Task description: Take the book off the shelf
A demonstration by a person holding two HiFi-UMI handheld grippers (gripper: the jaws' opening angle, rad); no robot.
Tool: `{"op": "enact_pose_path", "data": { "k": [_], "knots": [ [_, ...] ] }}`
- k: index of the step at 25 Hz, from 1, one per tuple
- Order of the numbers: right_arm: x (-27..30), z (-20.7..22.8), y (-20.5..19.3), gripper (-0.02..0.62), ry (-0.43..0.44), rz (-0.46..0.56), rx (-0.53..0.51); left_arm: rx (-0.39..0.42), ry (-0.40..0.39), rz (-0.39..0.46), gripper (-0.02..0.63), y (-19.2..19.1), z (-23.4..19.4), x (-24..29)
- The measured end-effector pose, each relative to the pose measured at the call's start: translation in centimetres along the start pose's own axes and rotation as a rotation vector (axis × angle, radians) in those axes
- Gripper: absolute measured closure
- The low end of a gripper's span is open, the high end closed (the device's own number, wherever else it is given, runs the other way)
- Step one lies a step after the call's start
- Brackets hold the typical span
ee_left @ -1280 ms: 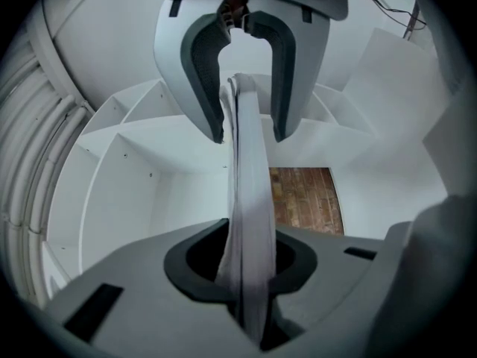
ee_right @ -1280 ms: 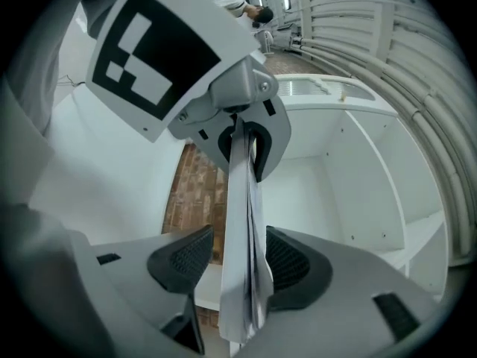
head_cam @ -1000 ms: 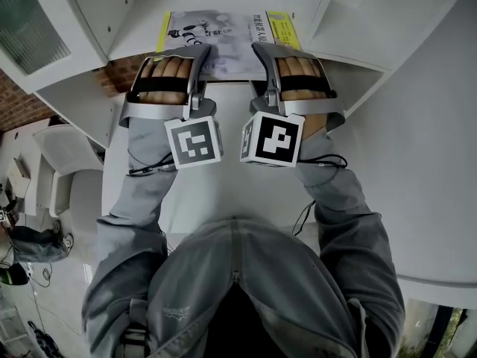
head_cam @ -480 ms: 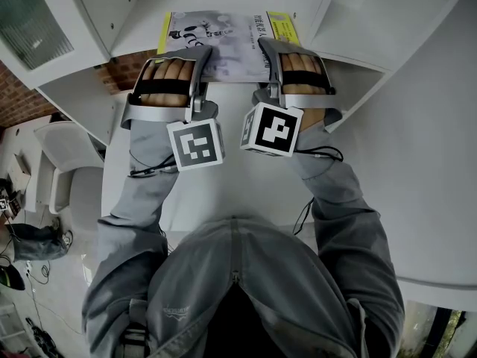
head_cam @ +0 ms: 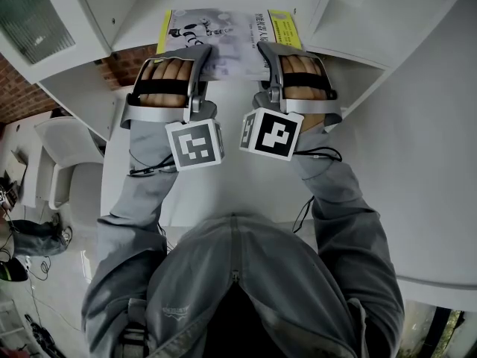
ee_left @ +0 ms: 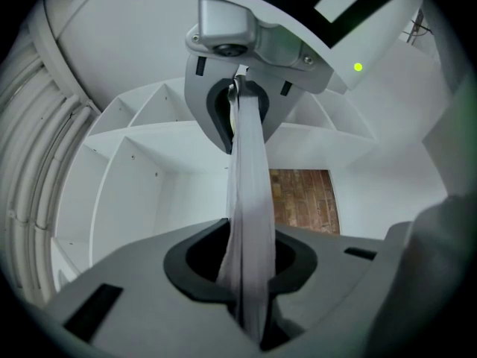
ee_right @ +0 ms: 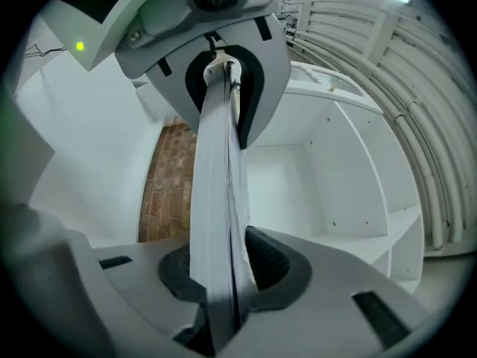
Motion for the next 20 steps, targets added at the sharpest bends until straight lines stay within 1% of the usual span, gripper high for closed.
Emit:
{"op": "enact_pose_path", "data": {
  "k": [4, 8, 13, 20],
  "knots": [
    [-0.2, 0.0, 0.0, 0.506, -0.001, 0.009, 0.0, -0.003, -0.007, -0.004, 0.526, 0.0, 0.2, -0.1],
    [-0.7, 0.1, 0.1, 0.507, 0.004, 0.012, -0.004, 0.005, 0.008, 0.001, 0.526, 0.2, -0.2, -0.8],
    [-1.5, 0.0, 0.3, 0.509, 0.028, 0.017, -0.001, 0.001, -0.022, 0.003, 0.528, 0.2, 0.3, -1.5],
    [-2.7, 0.7, 0.5, 0.512, 0.001, 0.018, 0.024, 0.002, 0.039, 0.016, 0.529, 0.5, -0.1, -3.0]
  ]
}}
Point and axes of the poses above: the fingertips, and each gripper's own axes: x forward along the fingers, z to its right, y out of its top, the point moved 2 cm from there along -x, backward along the fingers, and after that the axes turned 11 degrees about -y, right-handed, at the moved point
